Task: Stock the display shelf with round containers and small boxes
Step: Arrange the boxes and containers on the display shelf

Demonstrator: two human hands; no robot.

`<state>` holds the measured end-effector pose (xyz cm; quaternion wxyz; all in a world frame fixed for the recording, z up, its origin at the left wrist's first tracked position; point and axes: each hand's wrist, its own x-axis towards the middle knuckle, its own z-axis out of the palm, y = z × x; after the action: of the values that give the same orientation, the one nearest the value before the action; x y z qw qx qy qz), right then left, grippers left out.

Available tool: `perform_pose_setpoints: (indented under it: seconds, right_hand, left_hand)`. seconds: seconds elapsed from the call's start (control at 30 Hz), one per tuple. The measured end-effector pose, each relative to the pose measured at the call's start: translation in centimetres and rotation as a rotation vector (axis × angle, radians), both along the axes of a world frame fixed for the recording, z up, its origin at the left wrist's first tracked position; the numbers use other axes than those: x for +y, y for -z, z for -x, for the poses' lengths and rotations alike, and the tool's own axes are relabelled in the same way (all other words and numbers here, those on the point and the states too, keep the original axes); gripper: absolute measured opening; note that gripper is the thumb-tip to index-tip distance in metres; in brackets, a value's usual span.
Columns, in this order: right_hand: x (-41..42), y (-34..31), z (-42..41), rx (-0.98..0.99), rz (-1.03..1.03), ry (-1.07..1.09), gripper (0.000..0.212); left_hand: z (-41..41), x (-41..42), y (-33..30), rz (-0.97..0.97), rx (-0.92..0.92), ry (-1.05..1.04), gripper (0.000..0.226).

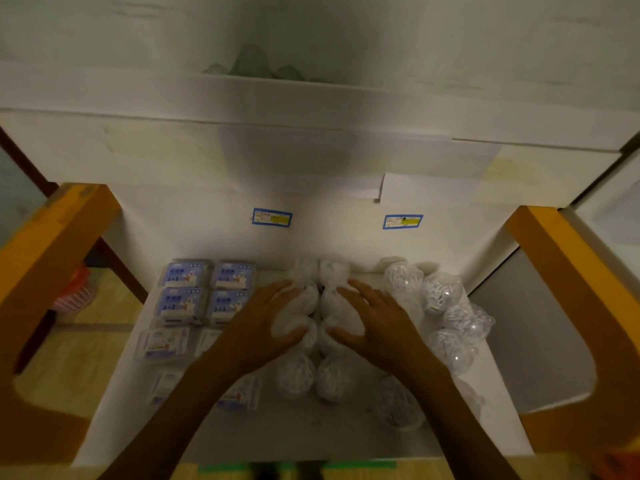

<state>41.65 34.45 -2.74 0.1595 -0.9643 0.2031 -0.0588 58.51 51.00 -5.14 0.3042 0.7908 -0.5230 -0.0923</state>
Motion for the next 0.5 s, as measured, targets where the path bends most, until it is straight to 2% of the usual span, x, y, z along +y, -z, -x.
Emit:
perform_pose_setpoints:
  seconds: [0.13, 0.23, 0.4, 0.5]
  right_hand:
    - [2.8, -0.5, 2.9, 0.123, 0.033, -0.11, 0.098]
    - [3.7, 0.7, 3.5, 0.191, 0.087, -0.168, 0.107]
    - [3.7, 1.7, 3.5, 0.114, 0.123, -0.132, 0.093]
    - [3.4, 1.7, 3.1, 0.104, 0.125, -0.112, 0.093]
  left_hand:
    - [2.7, 3.2, 1.0, -0.047, -0.118, 0.153, 0.09]
    - [2.9, 4.0, 2.1, -0.098, -0.203, 0.176, 0.101]
    - [3.3, 3.4, 2.1, -0.079, -0.204, 0.13, 0.102]
    - [3.6, 2.7, 1.9, -0.058, -0.171, 0.104, 0.102]
